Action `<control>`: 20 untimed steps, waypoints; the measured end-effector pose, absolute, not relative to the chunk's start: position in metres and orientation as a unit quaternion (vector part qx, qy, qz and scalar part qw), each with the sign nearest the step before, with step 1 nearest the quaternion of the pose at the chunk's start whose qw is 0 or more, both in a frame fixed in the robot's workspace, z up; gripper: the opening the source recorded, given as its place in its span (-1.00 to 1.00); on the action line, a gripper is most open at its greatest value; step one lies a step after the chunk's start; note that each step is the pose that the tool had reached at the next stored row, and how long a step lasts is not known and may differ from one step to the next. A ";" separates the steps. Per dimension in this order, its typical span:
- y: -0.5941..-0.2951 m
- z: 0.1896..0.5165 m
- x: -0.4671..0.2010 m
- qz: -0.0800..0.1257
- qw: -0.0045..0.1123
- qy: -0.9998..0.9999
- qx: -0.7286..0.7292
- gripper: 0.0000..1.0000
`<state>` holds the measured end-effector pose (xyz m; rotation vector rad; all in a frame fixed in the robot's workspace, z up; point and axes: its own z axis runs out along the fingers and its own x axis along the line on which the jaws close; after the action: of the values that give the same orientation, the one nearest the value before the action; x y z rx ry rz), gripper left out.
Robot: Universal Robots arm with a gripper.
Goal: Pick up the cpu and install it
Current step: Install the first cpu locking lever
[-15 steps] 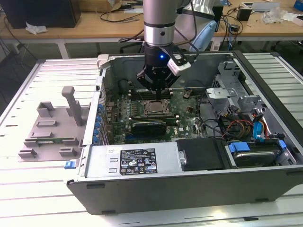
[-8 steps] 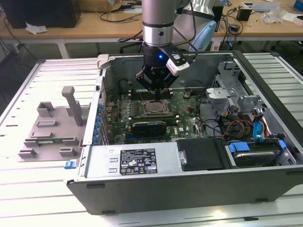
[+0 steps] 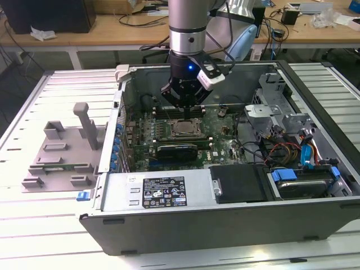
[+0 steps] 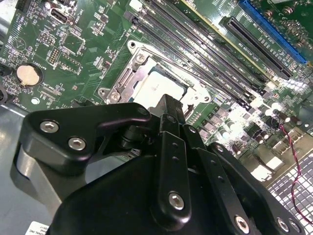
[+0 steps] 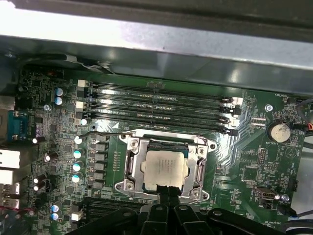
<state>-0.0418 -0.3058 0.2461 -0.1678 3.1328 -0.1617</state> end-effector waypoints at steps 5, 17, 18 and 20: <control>-0.305 0.246 -0.049 -0.051 0.000 0.997 -0.054 -0.79; -0.303 0.246 -0.094 -0.051 0.000 0.997 -0.054 -0.79; -0.302 0.246 -0.096 -0.051 0.000 0.997 -0.053 -0.79; -0.302 0.248 -0.097 -0.052 0.000 0.997 -0.054 -0.79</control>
<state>-0.0968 -0.3025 0.2477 -0.1684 3.1328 -0.1618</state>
